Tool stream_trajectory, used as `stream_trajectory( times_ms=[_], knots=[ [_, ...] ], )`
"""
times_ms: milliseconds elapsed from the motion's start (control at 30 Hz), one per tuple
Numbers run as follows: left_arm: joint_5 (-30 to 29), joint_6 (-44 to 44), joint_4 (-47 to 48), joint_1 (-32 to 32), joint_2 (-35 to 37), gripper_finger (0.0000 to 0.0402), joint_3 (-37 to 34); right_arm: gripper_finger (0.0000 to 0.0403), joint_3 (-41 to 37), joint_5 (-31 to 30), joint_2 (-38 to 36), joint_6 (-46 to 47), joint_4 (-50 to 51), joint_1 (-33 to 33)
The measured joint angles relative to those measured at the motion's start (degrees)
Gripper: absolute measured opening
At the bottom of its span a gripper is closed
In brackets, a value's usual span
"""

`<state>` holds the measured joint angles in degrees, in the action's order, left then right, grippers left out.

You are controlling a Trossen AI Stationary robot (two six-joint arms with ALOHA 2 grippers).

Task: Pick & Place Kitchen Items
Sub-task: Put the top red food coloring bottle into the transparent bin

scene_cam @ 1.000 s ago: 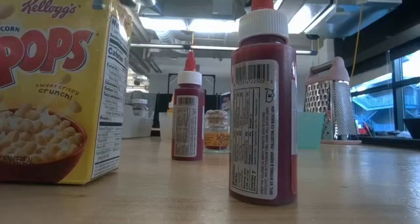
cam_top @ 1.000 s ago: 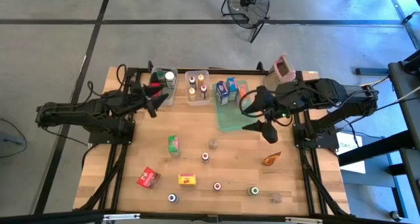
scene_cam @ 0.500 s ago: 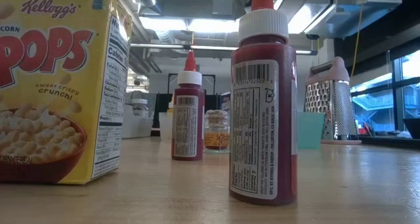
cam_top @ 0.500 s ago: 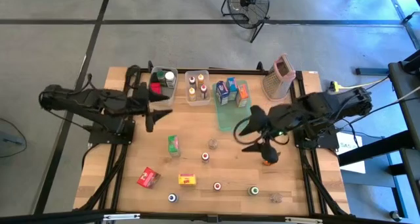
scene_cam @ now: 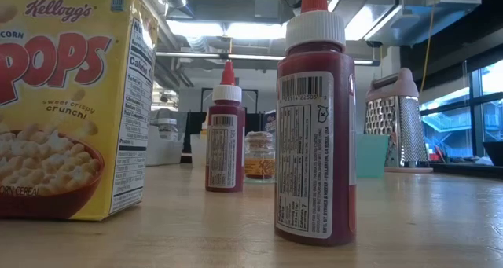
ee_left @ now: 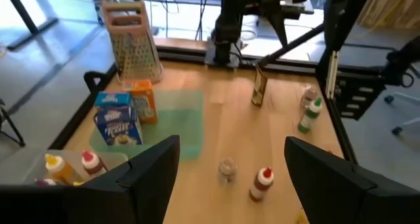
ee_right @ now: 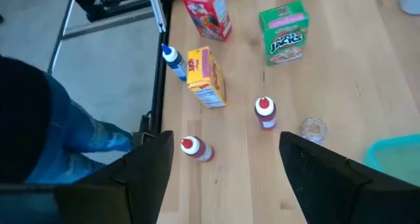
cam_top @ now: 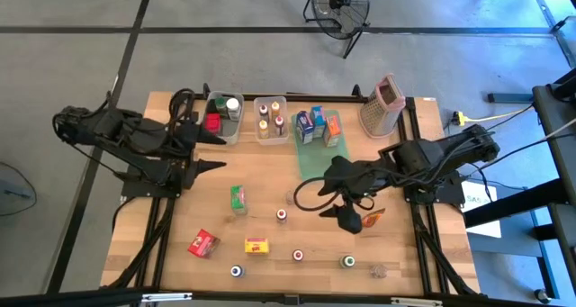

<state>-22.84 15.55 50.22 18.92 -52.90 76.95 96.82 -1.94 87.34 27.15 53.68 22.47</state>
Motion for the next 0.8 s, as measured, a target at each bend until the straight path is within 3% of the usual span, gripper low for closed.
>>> stream_trajectory(
  times_ms=[367,533,800],
  knots=[
    [0.1,0.2,1.5,0.9,-1.5,0.027,0.0,0.0279,-0.1,-1.8,2.5,-12.3,-1.5,-1.7],
    [2.9,0.6,1.6,0.9,-2.0,0.027,0.0,0.0279,-0.1,-4.1,4.6,-17.3,-2.2,-4.2],
    [3.5,8.2,9.7,1.1,-1.0,0.027,-0.1,0.0279,-0.1,2.7,10.3,-20.9,-5.7,-7.8]
  ],
)
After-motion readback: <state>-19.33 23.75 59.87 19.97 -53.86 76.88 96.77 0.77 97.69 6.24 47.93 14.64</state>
